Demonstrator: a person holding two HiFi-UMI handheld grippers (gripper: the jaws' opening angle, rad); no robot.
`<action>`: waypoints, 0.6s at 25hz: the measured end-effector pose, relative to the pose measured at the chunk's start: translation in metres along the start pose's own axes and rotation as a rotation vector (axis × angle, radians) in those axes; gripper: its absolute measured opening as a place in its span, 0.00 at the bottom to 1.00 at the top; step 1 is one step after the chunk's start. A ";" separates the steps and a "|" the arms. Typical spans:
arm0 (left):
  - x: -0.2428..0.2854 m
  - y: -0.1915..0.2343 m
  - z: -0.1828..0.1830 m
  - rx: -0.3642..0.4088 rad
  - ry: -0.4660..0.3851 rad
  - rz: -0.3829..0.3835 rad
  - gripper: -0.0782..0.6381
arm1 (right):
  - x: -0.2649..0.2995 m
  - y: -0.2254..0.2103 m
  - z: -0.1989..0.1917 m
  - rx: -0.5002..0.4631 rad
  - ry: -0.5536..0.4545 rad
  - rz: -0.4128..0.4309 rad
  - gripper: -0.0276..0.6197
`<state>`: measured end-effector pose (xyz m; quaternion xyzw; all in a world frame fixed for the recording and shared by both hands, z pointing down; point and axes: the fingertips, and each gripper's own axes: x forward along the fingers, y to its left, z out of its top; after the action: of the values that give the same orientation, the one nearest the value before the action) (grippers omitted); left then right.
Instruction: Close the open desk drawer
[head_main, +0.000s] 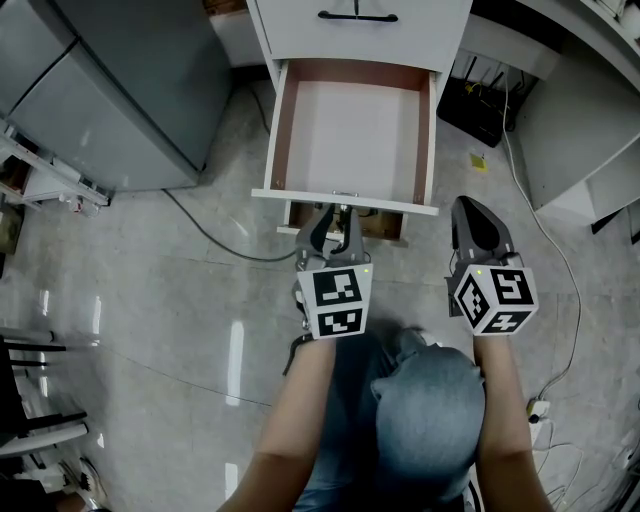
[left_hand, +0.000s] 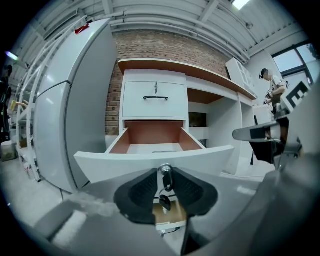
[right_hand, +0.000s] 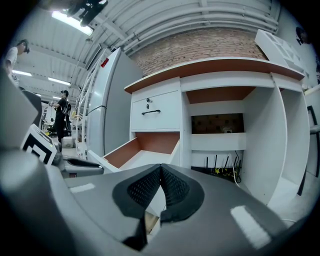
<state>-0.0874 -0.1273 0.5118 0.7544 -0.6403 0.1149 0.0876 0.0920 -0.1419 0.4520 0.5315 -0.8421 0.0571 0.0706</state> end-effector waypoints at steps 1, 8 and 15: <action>0.000 -0.001 0.000 0.000 0.000 -0.003 0.24 | 0.000 -0.001 0.000 0.001 -0.001 -0.002 0.04; 0.000 0.000 -0.001 -0.016 0.020 -0.025 0.23 | -0.002 -0.005 0.001 0.002 0.000 -0.008 0.04; 0.001 -0.001 -0.001 -0.031 0.034 -0.023 0.22 | -0.003 -0.007 0.001 -0.010 0.006 -0.004 0.04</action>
<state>-0.0862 -0.1274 0.5127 0.7582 -0.6318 0.1167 0.1113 0.0998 -0.1428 0.4506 0.5326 -0.8412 0.0543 0.0759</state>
